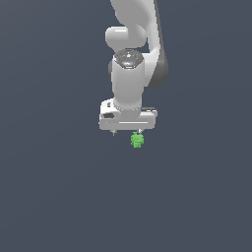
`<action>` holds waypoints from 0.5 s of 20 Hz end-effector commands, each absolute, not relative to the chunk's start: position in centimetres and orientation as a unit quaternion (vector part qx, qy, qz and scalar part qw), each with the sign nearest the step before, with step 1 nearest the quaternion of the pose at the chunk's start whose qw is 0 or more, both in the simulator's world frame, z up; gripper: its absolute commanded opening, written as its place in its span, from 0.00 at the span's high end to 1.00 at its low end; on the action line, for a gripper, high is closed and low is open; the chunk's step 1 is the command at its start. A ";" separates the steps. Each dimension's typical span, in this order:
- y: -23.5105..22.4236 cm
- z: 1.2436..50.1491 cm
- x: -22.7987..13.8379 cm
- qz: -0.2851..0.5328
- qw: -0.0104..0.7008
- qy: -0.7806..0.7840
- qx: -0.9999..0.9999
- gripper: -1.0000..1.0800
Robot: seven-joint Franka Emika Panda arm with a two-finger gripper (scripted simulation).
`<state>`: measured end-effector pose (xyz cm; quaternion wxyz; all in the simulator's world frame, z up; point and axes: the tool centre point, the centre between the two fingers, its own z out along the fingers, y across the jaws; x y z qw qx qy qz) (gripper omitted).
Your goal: Pick up the object and move it to a goal position.
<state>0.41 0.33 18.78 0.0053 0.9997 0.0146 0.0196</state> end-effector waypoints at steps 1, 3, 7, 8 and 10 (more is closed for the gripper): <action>0.3 18.8 0.4 0.020 0.005 0.015 1.000 0.04; 0.0 18.7 0.4 0.019 0.006 0.014 1.000 0.04; -2.2 18.3 0.1 0.013 0.012 0.009 1.000 0.04; -2.7 18.2 0.1 0.012 0.014 0.008 1.000 0.04; -3.2 18.1 0.0 0.011 0.015 0.006 1.000 0.04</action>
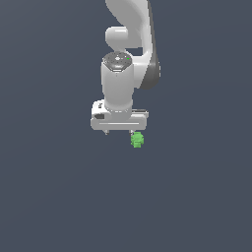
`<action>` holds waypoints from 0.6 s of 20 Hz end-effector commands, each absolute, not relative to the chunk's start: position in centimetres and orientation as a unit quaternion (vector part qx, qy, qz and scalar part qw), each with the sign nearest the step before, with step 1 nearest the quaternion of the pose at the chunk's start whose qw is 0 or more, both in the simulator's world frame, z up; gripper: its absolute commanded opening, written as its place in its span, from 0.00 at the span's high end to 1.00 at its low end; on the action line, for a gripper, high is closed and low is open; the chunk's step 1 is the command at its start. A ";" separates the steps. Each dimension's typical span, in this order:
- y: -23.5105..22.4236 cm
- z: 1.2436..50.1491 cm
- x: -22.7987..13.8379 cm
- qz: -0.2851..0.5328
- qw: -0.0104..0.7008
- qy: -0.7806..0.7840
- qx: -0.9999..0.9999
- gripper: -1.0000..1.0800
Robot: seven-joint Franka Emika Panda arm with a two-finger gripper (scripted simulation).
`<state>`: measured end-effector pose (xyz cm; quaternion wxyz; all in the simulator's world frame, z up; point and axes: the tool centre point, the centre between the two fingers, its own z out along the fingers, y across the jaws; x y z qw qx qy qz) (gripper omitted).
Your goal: Pick up the object and move it to a goal position.
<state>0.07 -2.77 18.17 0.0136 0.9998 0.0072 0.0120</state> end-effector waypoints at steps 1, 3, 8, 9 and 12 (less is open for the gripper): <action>-3.3 18.1 0.0 0.011 0.015 0.006 1.000 0.04; -3.1 18.1 0.0 0.011 0.015 0.007 1.000 0.04; -2.2 17.2 -0.4 0.010 0.013 0.008 1.000 0.04; -1.9 16.8 -0.6 0.010 0.013 0.009 1.000 0.04; -0.6 15.5 -1.2 0.008 0.011 0.011 1.000 0.04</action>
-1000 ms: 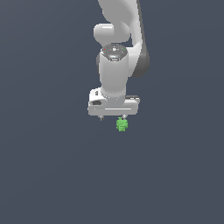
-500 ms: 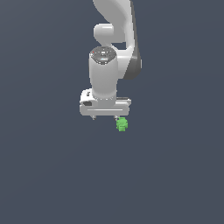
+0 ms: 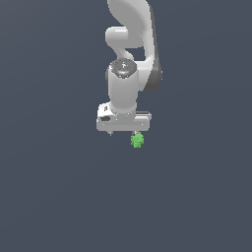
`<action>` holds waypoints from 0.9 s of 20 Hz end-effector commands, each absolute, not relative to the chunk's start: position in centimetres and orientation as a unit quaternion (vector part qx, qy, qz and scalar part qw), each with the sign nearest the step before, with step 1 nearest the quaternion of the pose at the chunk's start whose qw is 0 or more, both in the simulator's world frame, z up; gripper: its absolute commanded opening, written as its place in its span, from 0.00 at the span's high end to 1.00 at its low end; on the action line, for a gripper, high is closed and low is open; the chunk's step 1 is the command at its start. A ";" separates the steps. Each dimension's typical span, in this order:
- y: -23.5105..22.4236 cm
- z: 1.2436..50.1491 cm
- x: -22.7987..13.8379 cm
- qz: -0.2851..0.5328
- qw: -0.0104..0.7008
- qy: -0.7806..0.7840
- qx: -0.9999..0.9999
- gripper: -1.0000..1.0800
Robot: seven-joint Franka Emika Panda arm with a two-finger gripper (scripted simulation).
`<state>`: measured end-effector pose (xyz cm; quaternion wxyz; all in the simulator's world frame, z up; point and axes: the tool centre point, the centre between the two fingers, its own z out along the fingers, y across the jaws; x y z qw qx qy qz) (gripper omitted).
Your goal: Pick up the object and move it to a goal position.
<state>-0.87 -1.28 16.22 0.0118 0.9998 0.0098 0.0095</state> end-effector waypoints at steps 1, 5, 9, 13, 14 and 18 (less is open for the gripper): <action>-0.1 15.0 -1.5 0.008 0.010 0.012 1.000 0.04; 2.4 12.5 -3.1 0.005 0.006 0.017 1.000 0.04; 4.4 10.5 -4.7 0.002 0.003 0.021 1.000 0.04; 5.6 9.4 -5.7 0.001 0.001 0.023 1.000 0.04; 5.7 9.2 -5.8 0.000 0.000 0.023 1.000 0.04; 5.8 9.1 -5.9 0.000 0.000 0.024 1.000 0.04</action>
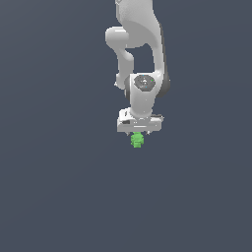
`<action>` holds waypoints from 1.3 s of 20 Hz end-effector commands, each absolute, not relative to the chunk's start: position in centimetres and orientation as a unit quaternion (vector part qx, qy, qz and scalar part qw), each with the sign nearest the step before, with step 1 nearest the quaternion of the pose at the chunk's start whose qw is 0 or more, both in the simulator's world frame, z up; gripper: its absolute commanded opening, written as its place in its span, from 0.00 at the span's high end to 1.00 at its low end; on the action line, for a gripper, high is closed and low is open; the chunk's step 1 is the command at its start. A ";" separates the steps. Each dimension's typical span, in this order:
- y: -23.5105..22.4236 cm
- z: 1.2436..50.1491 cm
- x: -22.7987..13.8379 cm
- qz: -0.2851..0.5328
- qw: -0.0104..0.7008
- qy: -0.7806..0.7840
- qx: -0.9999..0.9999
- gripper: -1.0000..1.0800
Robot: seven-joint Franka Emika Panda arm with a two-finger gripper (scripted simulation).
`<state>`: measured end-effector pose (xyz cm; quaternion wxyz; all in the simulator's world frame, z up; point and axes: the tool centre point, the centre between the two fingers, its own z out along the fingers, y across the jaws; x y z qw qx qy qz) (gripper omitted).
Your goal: Pick up the object and move it to a goal position.
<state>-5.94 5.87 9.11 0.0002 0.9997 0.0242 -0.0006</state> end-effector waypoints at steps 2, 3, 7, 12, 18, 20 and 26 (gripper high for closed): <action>5.8 9.0 -5.9 0.000 0.000 0.024 1.000 0.04; 5.9 8.8 -5.9 0.000 0.000 0.024 1.000 0.04; 5.9 7.5 -6.0 0.000 0.000 0.024 1.000 0.04; 5.9 5.0 -6.1 0.000 0.000 0.024 1.000 0.04; 5.9 4.0 -6.1 0.000 0.000 0.024 1.000 0.04; 5.9 4.0 -6.1 0.000 0.000 0.024 1.000 1.00; 5.9 4.0 -6.1 0.000 0.000 0.024 1.000 1.00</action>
